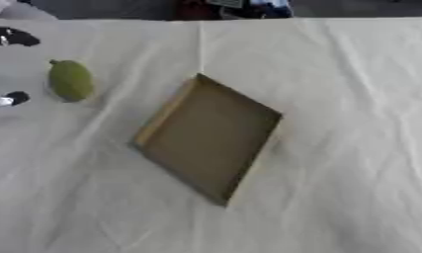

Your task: Pick up objects on the table and place them in the box.

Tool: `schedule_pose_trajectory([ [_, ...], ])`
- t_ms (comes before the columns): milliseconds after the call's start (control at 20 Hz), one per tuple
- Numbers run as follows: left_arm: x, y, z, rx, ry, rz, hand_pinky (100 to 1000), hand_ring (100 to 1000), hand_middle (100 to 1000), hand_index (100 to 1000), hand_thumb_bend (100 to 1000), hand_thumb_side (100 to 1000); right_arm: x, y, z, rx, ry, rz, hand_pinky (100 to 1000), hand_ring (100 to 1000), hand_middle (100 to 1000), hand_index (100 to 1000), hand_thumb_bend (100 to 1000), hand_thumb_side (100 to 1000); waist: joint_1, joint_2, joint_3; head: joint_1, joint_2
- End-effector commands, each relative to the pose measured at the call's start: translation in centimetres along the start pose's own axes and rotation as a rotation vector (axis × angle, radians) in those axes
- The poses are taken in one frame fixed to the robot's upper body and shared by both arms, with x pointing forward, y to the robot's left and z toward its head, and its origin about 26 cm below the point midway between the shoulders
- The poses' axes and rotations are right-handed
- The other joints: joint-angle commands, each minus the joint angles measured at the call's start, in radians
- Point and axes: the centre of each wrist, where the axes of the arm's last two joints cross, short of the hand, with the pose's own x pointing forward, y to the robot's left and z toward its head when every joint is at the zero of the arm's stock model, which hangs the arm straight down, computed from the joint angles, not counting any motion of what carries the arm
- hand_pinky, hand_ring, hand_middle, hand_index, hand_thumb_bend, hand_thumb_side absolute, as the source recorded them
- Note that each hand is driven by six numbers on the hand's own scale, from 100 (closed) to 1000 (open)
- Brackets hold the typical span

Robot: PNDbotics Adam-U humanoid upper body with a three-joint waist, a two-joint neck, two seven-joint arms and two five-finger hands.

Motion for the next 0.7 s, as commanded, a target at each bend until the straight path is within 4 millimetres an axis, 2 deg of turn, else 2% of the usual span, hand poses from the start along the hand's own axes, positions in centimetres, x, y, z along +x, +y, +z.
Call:
schedule_pose_trajectory([
  [50, -0.5, 1.1, -0.1, -0.039, -0.008, -0.047, 1000, 891, 879, 939, 489, 100, 0.4, -0.2, -0.6, 0.008, -0.026, -0.001, 728, 643, 631, 756, 100, 277, -0.003, -0.020, 0.001, 0.000, -0.004],
  [350, -1.4, -0.5, -1.1, -0.096, 0.037, -0.018, 992, 879, 868, 934, 492, 100, 0.3, -0.1, -0.5, 0.008, -0.023, -0.005, 729, 643, 631, 756, 100, 279, -0.005, -0.018, -0.002, 0.005, -0.003],
  [700, -1.9, -1.3, -2.2, -0.118, 0.064, -0.009, 989, 878, 872, 933, 495, 100, 0.2, -0.1, -0.5, 0.006, -0.021, -0.011, 730, 644, 631, 756, 100, 281, -0.007, -0.014, -0.005, 0.008, -0.006],
])
